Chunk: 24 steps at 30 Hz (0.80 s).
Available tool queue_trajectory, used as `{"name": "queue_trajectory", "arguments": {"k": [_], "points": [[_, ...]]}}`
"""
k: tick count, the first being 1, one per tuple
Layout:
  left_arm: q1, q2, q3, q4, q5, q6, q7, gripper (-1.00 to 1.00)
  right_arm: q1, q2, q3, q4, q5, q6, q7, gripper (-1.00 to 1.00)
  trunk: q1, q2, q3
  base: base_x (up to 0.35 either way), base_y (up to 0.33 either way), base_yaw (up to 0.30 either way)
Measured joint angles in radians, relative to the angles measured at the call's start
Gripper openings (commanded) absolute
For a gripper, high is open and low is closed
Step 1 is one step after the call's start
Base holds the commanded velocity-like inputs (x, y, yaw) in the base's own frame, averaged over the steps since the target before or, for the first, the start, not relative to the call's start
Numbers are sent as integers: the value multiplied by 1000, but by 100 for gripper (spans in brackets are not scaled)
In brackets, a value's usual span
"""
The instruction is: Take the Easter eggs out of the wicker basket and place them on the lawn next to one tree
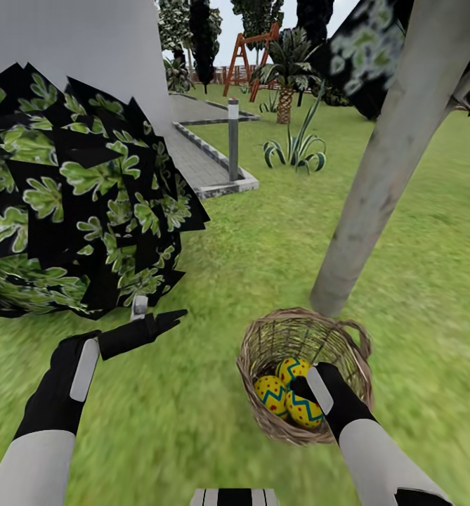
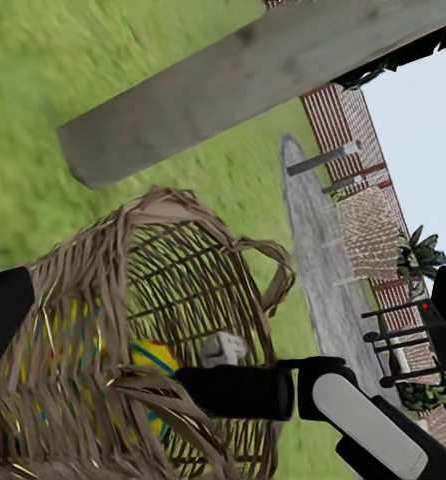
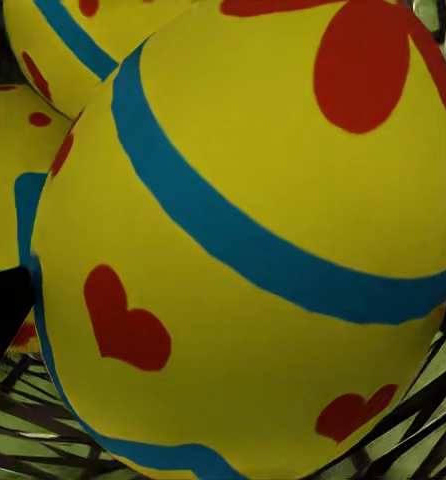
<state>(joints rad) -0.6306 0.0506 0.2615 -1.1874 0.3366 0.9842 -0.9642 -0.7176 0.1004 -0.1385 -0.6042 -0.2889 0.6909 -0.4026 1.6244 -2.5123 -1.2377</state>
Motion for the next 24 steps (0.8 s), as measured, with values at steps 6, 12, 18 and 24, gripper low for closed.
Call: {"name": "queue_trajectory", "arguments": {"k": [6, 12, 18, 24], "points": [[0, -6, -3, 0, 1, 0, 2, 100, 0, -1, 0, -19, 2, 9, 1, -100, -3, 1, 23, 0, 0, 0], [0, -6, -3, 0, 1, 0, 2, 100, 0, 0, 0, -33, 1, 18, 2, -100, -5, 3, 46, 0, 0, 0], [0, -6, -4, 0, 1, 0, 2, 100, 0, -2, 1, -87, 0, 32, 3, -100, -8, 4, 70, 0, 0, 0], [1, -3, -4, 0, 1, 0, 2, 100, 0, 3, -2, -171, 0, 163, 3, -100, -11, 6, 93, 0, 0, 0]]}}
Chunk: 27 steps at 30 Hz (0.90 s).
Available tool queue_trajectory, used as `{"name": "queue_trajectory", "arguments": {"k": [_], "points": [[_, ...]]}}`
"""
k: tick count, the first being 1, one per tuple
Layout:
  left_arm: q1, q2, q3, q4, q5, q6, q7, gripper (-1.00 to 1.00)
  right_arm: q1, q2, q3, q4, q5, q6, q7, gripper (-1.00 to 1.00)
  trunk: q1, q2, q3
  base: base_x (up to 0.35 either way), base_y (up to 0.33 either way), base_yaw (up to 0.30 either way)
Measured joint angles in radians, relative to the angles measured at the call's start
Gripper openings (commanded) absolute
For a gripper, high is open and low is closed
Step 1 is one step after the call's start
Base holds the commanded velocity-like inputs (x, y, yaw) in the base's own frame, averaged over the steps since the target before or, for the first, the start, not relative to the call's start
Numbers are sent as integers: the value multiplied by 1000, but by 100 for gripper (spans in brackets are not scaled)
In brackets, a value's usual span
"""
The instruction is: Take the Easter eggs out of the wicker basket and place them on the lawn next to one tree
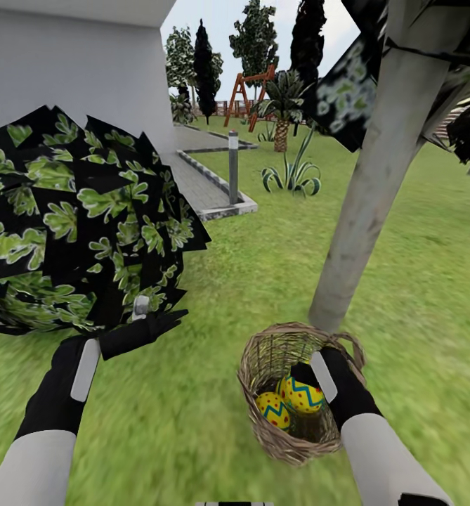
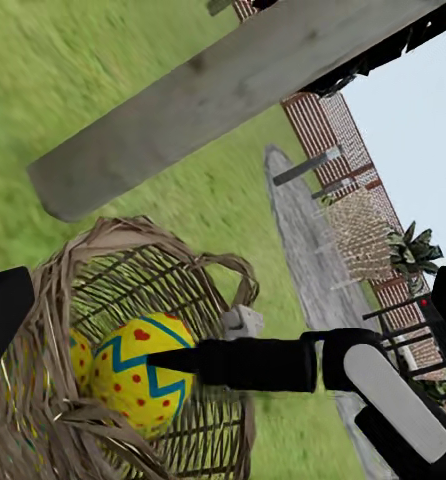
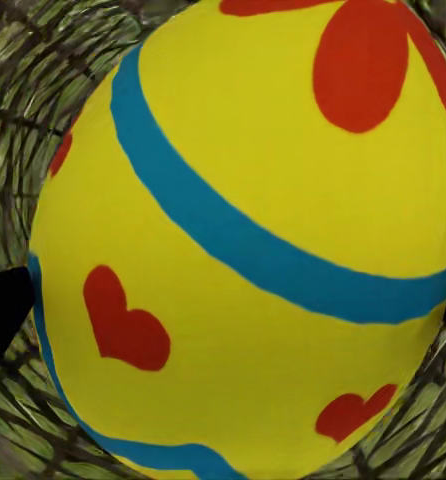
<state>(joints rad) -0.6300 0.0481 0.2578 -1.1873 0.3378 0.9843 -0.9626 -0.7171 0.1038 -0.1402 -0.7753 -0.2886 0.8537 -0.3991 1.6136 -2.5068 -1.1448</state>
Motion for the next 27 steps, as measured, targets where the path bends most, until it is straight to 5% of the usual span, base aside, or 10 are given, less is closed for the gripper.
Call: {"name": "queue_trajectory", "arguments": {"k": [8, 13, 21, 27], "points": [[0, 1, 0, 0, 0, 0, 0, 100, 11, 4, 0, -119, -3, 117, 0, -100, -4, 2, 31, 0, 0, 0], [-1, 5, -28, 0, -1, 2, 0, 100, 16, -7, 4, -255, -125, 156, -1, -100, -6, 3, 50, 0, 0, 0], [-1, 6, -33, 0, -1, 2, 0, 100, 92, -5, 7, -471, -135, 160, -1, -100, -9, 5, 81, -71, 0, 0], [-1, 6, -33, 0, -2, 2, 0, 100, 103, -3, 8, -488, -137, 159, -1, -100, -11, 6, 104, -335, 0, 0]]}}
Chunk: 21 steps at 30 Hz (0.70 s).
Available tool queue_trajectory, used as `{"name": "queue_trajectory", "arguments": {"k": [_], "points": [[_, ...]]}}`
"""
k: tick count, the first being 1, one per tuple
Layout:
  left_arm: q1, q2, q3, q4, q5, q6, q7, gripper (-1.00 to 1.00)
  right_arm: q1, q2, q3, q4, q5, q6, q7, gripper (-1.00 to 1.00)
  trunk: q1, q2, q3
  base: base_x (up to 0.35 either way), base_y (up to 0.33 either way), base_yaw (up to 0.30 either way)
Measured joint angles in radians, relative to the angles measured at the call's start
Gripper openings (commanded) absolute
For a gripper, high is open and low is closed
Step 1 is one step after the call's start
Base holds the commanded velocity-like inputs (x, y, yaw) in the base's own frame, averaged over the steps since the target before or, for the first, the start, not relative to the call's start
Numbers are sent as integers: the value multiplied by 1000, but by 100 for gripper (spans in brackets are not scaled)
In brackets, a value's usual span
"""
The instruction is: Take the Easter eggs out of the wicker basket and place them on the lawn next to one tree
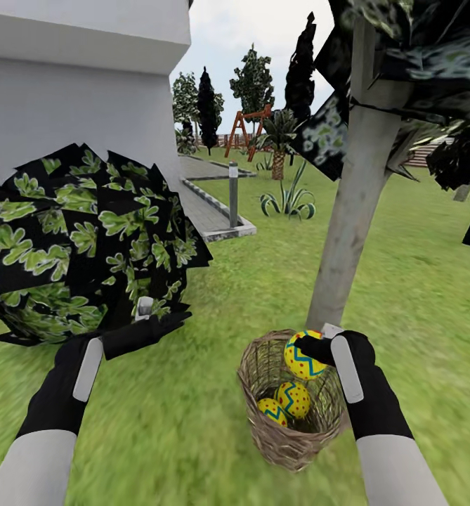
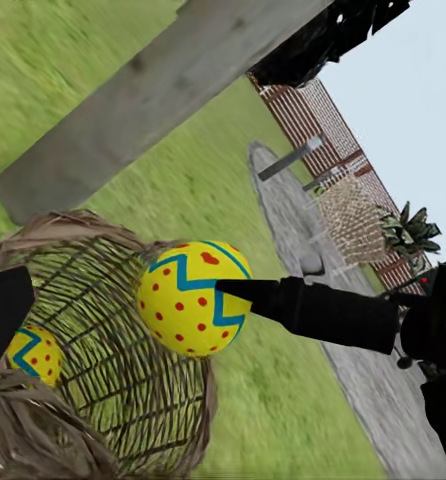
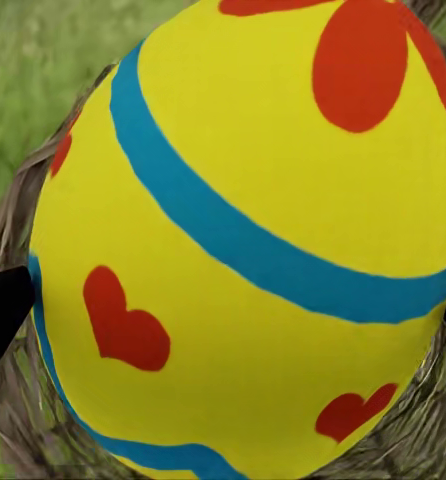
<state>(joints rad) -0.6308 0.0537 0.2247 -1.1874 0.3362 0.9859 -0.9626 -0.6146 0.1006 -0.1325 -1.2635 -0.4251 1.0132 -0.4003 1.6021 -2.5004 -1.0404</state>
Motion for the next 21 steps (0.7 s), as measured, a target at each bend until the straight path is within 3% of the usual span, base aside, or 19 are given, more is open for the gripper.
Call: {"name": "queue_trajectory", "arguments": {"k": [3, 11, 15, 17, 18, 20, 21], "points": [[0, 0, 0, 0, 0, 0, 1, 100, 0, -1, -1, 0, 0, 0, 0, -100, -1, 1, 12, -343, 0, 0], [0, -1, -2, 0, -1, 0, 2, 100, 0, -5, 0, -1, 0, 0, 0, -100, -32, 57, 37, -335, 0, 0], [0, -1, 0, 0, 2, -3, -4, 100, 3, -4, 0, -3, 1, -4, 30, -100, -36, 64, 40, -58, 0, 0], [1, -2, 0, 3, 1, -4, -6, 100, 24, -16, -1, -6, 4, -8, 200, -100, -36, 64, 40, -4, 0, 0], [1, -4, 0, 22, 1, -5, -6, 100, 38, -42, 0, -8, 8, -11, 333, -100, -36, 64, 40, -1, 0, 0], [1, -8, -1, 63, 4, -26, -8, 100, 48, -103, -1, -8, -4, -15, 522, -100, -36, 64, 40, 0, 0, 0], [1, -11, -1, 71, 5, -44, -9, 100, 49, -122, -1, -8, -4, -16, 582, -100, -36, 64, 40, 0, 0, 0]]}}
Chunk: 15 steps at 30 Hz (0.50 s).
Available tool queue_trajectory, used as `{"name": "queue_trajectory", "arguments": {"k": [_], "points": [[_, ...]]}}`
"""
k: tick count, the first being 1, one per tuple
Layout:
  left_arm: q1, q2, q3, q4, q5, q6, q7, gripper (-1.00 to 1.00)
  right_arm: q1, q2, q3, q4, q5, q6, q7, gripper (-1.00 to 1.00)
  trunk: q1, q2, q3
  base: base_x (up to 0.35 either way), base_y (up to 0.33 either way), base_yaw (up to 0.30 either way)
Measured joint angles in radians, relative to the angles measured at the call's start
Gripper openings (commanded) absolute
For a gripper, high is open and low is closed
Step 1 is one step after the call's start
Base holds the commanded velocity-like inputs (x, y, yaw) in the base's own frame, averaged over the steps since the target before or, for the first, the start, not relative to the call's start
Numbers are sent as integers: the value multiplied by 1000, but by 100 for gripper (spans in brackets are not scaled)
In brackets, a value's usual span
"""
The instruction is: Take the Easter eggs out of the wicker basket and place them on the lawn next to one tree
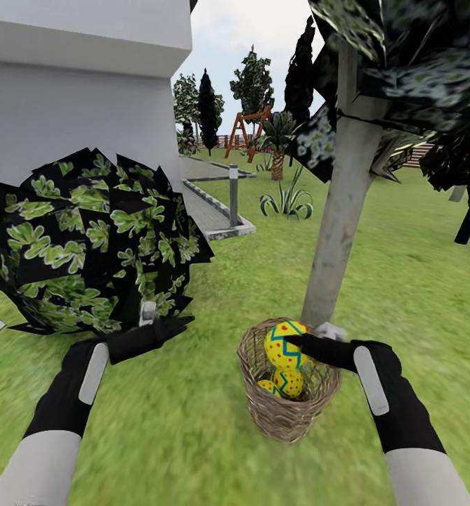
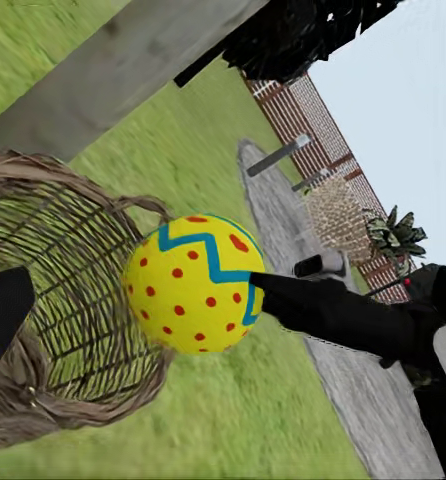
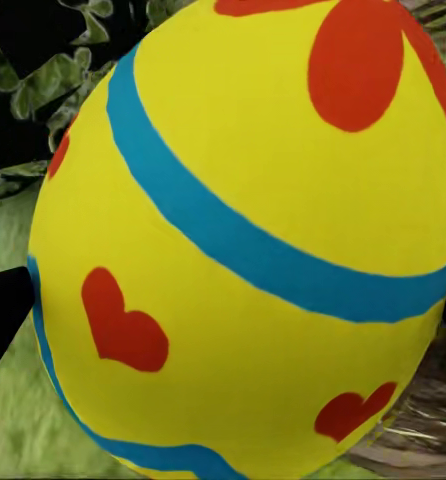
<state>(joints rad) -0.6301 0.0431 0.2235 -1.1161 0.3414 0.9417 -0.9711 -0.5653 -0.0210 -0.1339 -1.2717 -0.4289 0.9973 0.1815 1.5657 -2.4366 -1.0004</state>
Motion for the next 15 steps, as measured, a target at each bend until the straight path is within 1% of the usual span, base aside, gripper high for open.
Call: {"name": "queue_trajectory", "arguments": {"k": [2, 4, 5, 7, 9, 10, 12, 14, 15], "points": [[0, -12, 0, 7, 0, -26, -1, 100, 1, -22, -2, -1, 0, -3, 71, -100, 0, 0, 0, 0, -48, 0], [0, -17, -2, 8, 0, -32, -1, 100, 1, -29, -5, -8, -2, -7, 92, -100, 0, 0, 0, 0, -247, 0], [0, -19, -2, 9, -1, -33, -1, 100, 1, -38, -5, -17, -3, -8, 96, -100, 0, 0, 0, 0, -291, 0], [0, -21, -3, 8, -1, -34, -1, 100, 1, -47, -6, -33, -6, -9, 109, -100, 0, 0, 0, 0, -305, 0], [0, -21, -23, 8, -1, -35, 0, 100, 1, -54, -7, -41, -6, -9, 159, -100, 0, 0, 0, 0, -309, 0], [0, -22, -37, 7, -1, -35, 0, 100, 1, -66, -7, -41, -5, -9, 188, -100, 0, 0, 0, 0, -310, 0], [0, -22, -60, 7, -1, -36, -1, 100, 1, -78, -8, -41, -4, -9, 207, -100, 0, 0, 0, 0, -310, 0], [0, -22, -79, 7, -1, -57, -1, 100, 1, -82, -9, -40, -4, -9, 212, -100, 0, 0, 0, 0, -310, 0], [0, -22, -82, 7, -1, -63, -1, 100, 1, -83, -9, -40, -4, -9, 213, -100, 0, 0, 0, 0, -310, 0]]}}
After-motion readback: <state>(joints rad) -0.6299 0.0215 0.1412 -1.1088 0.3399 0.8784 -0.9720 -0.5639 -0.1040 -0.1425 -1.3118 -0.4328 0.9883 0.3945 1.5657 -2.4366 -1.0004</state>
